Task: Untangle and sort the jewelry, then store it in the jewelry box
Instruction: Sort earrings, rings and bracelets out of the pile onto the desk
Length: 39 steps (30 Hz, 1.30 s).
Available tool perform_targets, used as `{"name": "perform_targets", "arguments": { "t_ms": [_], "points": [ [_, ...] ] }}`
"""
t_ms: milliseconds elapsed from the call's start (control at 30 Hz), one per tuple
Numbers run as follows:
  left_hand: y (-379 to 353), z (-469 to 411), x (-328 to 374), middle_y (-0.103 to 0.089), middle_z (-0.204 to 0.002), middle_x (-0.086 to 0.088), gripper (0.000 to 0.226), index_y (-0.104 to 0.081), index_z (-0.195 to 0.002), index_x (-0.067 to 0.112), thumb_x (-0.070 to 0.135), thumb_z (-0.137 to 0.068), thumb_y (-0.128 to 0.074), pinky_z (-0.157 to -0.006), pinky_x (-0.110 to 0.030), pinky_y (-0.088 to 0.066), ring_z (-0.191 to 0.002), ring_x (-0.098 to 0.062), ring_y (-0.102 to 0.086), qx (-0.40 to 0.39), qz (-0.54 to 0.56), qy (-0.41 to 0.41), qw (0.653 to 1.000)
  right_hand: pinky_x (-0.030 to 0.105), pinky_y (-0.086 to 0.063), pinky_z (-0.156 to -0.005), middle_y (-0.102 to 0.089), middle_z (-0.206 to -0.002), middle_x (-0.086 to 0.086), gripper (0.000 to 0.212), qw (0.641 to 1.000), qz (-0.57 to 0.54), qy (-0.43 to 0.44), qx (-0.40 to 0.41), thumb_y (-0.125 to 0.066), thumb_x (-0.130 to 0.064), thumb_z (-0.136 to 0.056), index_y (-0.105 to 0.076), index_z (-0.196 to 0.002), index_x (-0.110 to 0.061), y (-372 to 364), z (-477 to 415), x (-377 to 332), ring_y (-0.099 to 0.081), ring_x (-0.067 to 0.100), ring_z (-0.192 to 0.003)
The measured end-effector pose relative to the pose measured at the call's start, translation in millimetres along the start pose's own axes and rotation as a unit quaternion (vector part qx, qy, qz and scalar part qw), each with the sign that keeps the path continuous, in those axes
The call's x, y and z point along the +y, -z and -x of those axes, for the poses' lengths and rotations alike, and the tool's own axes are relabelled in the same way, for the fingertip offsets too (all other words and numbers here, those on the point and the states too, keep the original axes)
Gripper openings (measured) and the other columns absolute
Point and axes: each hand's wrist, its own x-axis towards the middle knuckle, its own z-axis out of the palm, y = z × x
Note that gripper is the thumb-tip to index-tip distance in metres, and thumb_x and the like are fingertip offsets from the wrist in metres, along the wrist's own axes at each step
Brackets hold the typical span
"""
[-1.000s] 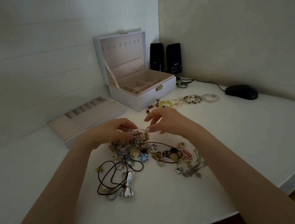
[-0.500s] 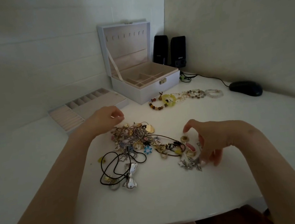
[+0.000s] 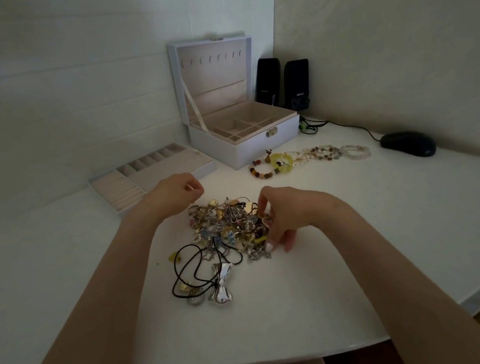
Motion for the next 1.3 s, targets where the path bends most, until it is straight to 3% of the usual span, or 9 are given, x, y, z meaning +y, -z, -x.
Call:
{"name": "perform_targets", "arguments": {
  "t_ms": [200, 300, 400, 533, 633, 800, 933, 1133, 1300],
  "points": [
    [5.0, 4.5, 4.0, -0.061, -0.102, -0.003, 0.01, -0.062, -0.1, 0.014, 0.019, -0.092, -0.059, -0.084, -0.033, -0.048, -0.093, -0.018, -0.056, 0.016, -0.021, -0.033, 0.999, 0.033, -0.06, -0.07, -0.059, -0.096, 0.009, 0.062, 0.993, -0.074, 0.082, -0.03, -0.077, 0.005, -0.07, -0.049, -0.123, -0.01, -2.2, -11.7, -8.9, -0.068, 0.026, -0.074],
    [5.3, 9.0, 10.1, -0.063, -0.095, 0.0, 0.005, -0.062, -0.093, 0.016, 0.018, -0.089, -0.063, -0.08, -0.03, -0.048, -0.089, -0.016, -0.058, 0.019, 0.0, -0.074, 0.997, 0.021, -0.055, -0.063, -0.065, -0.09, 0.008, 0.041, 0.989, -0.069, 0.12, 0.041, -0.068, 0.006, -0.079, -0.059, -0.116, -0.01, 14.6, -18.6, -2.6, -0.066, 0.016, -0.074],
    [3.9, 14.5, 19.8, -0.066, -0.087, 0.0, 0.005, -0.065, -0.084, 0.019, 0.021, -0.084, -0.069, -0.078, -0.028, -0.048, -0.084, -0.014, -0.06, -0.042, 0.016, -0.123, 0.991, 0.017, -0.05, -0.061, -0.065, -0.085, -0.002, 0.028, 0.973, -0.011, 0.171, 0.155, -0.064, 0.005, -0.083, -0.07, -0.098, -0.019, 14.2, -34.6, -0.9, -0.06, 0.008, -0.072],
    [-1.9, 21.0, 29.2, -0.064, -0.086, 0.0, 0.009, -0.07, -0.089, 0.023, 0.027, -0.08, -0.073, -0.074, -0.023, -0.043, -0.079, -0.008, -0.055, -0.161, -0.005, -0.164, 0.973, 0.024, -0.047, -0.075, -0.059, -0.101, 0.001, 0.027, 0.963, 0.054, 0.212, 0.159, -0.066, 0.0, -0.082, -0.071, -0.097, -0.021, -2.2, -53.5, 4.0, -0.059, 0.019, -0.084],
    [-10.3, 21.4, 33.5, -0.058, -0.086, 0.003, 0.015, -0.068, -0.09, 0.031, 0.031, -0.077, -0.075, -0.078, -0.026, -0.043, -0.081, -0.008, -0.052, -0.19, -0.056, -0.182, 0.963, 0.03, -0.046, -0.078, -0.057, -0.105, 0.002, 0.023, 0.958, 0.071, 0.222, 0.165, -0.068, -0.006, -0.083, -0.071, -0.103, -0.016, -4.3, -57.6, 7.4, -0.061, 0.023, -0.086],
    [-19.0, 20.2, 35.2, -0.051, -0.085, 0.008, 0.014, -0.065, -0.089, 0.031, 0.032, -0.078, -0.074, -0.08, -0.029, -0.043, -0.079, -0.006, -0.048, -0.173, -0.075, -0.196, 0.962, 0.029, -0.046, -0.074, -0.057, -0.096, -0.005, 0.021, 0.944, 0.06, 0.253, 0.202, -0.067, -0.002, -0.081, -0.072, -0.098, -0.012, -9.0, -58.3, 14.6, -0.061, 0.025, -0.084],
    [-21.1, 18.9, 33.4, -0.052, -0.087, 0.012, 0.008, -0.067, -0.088, 0.027, 0.032, -0.082, -0.07, -0.074, -0.014, -0.039, -0.078, -0.001, -0.048, -0.151, -0.081, -0.214, 0.962, 0.034, -0.048, -0.078, -0.061, -0.099, -0.006, 0.022, 0.938, 0.056, 0.265, 0.217, -0.067, -0.007, -0.081, -0.072, -0.101, -0.015, -12.9, -60.9, 14.8, -0.057, 0.016, -0.088],
    [-14.0, 15.6, 27.9, -0.058, -0.087, 0.007, 0.003, -0.068, -0.081, 0.024, 0.025, -0.084, -0.069, -0.074, -0.012, -0.038, -0.08, -0.001, -0.052, -0.084, 0.009, -0.204, 0.975, 0.027, -0.048, -0.075, -0.06, -0.083, -0.004, 0.03, 0.945, -0.061, 0.231, 0.223, -0.066, 0.0, -0.078, -0.063, -0.099, -0.021, -18.8, -59.2, 12.1, -0.055, 0.011, -0.078],
    [-9.3, 14.6, 28.3, -0.068, -0.096, 0.005, 0.005, -0.068, -0.08, 0.019, 0.018, -0.085, -0.067, -0.076, -0.019, -0.044, -0.086, -0.009, -0.062, -0.053, 0.094, -0.161, 0.981, 0.01, -0.041, -0.062, -0.058, -0.075, -0.008, 0.023, 0.941, -0.088, 0.192, 0.266, -0.071, -0.004, -0.078, -0.067, -0.094, -0.02, -11.7, -56.2, 14.3, -0.05, 0.0, -0.065]
  ]
}}
